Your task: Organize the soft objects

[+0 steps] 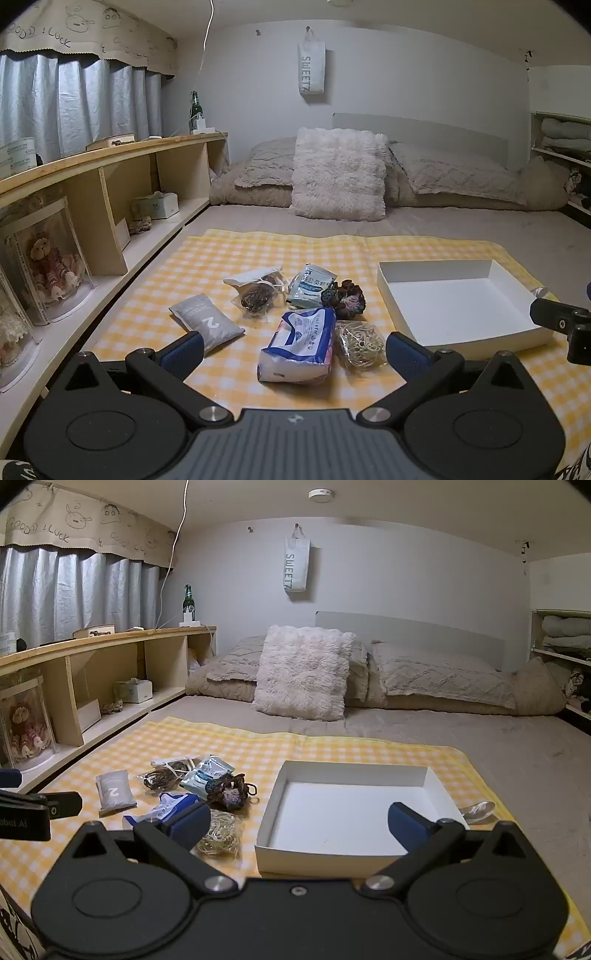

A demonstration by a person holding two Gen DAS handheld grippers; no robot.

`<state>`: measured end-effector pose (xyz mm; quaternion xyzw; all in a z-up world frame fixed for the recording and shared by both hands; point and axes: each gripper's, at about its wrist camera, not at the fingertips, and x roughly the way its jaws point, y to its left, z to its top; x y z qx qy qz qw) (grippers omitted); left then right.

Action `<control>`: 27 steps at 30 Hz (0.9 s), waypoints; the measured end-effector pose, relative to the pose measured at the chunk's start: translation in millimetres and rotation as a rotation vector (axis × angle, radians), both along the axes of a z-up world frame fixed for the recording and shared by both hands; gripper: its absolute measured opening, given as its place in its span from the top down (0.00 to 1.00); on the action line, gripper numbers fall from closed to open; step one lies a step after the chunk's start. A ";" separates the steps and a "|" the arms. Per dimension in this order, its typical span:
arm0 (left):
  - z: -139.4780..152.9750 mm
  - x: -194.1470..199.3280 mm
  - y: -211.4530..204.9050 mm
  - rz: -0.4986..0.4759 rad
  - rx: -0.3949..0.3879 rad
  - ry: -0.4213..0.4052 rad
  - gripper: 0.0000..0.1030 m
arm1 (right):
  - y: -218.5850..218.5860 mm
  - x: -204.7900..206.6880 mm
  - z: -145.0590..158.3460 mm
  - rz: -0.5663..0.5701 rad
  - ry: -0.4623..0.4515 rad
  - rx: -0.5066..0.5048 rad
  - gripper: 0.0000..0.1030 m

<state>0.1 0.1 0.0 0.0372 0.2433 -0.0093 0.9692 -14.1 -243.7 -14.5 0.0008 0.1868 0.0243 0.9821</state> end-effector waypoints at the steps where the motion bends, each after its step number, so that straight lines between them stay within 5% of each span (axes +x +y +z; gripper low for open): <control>1: 0.0 -0.2 -0.2 0.000 0.005 -0.004 0.00 | 0.1 0.0 0.0 0.000 0.002 -0.001 0.00; 27: 0.0 0.0 -0.1 0.000 0.000 -0.001 0.00 | 0.9 -1.4 -0.6 -0.003 0.005 -0.010 0.00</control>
